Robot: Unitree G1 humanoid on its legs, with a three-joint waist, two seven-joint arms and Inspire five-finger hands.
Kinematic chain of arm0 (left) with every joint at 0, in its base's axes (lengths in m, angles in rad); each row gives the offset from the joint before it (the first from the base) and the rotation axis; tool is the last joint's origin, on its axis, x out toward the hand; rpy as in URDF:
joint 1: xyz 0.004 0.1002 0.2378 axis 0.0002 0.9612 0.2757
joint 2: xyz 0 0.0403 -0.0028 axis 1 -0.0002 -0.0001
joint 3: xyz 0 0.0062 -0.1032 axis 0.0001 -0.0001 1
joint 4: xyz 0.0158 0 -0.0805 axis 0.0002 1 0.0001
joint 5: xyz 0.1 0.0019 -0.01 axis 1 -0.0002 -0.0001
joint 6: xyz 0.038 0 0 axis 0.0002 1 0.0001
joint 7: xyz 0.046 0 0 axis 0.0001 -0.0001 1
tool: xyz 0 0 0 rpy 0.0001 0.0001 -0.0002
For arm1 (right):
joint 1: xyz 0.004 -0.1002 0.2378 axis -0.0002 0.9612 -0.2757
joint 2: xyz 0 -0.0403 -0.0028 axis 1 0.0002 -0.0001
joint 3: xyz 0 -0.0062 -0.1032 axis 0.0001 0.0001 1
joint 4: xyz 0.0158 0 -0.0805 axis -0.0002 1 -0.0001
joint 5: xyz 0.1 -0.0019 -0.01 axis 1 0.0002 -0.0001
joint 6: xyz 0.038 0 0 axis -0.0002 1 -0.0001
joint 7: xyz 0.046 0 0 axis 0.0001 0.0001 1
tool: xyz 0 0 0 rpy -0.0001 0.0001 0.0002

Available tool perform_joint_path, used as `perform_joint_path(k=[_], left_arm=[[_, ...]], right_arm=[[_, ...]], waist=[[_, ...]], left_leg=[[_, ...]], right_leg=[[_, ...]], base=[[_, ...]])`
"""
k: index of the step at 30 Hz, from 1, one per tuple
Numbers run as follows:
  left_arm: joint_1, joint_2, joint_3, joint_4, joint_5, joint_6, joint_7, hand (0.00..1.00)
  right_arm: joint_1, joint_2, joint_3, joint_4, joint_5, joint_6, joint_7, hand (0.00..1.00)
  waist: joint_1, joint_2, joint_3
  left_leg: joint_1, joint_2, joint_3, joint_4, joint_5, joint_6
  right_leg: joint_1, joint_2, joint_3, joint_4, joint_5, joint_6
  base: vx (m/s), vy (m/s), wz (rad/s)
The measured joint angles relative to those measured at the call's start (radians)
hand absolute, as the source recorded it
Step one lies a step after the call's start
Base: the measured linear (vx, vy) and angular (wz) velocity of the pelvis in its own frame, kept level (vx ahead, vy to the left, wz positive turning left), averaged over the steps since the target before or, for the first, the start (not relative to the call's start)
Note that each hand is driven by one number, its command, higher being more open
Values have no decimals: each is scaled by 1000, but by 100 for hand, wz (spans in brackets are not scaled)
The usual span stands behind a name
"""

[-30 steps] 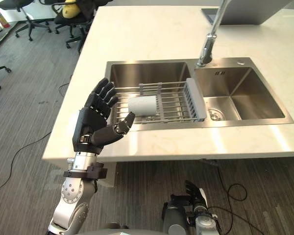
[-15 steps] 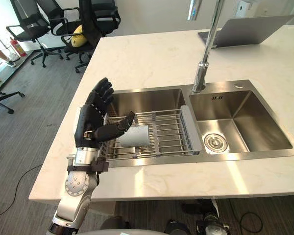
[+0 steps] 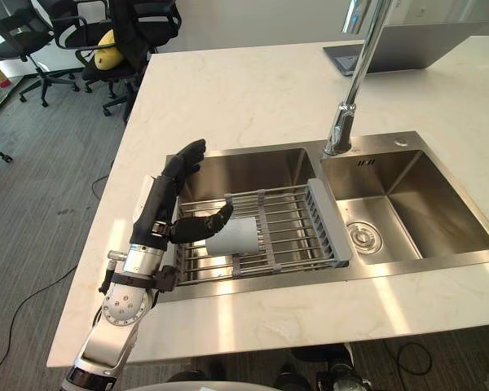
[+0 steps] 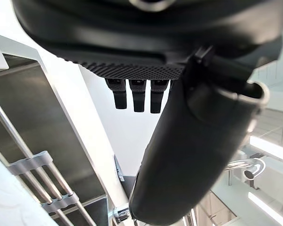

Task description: Walk over to the sink, pick up the cup, carry it to the dishwasher, place the cup inside the dishwasher, then close the dishwasher door

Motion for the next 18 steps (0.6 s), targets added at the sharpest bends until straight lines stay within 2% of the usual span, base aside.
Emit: perform_joint_path(k=[11,18], left_arm=[[8,88,-9,59,130,15,-63,90],[87,128,-3,58,134,14,-82,90]], right_arm=[[-7,1,19,-1,-11,0,20,90],[4,1,21,-1,-31,0,20,90]], waist=[[1,1,-15],[2,0,-16]], left_leg=[[31,-6,-1,-44,18,1],[56,-17,-16,-118,76,1]], right_leg=[[44,3,-3,-74,40,-4],[43,-2,-20,-84,56,-2]], base=[[2,-2,0],[-79,0,6]])
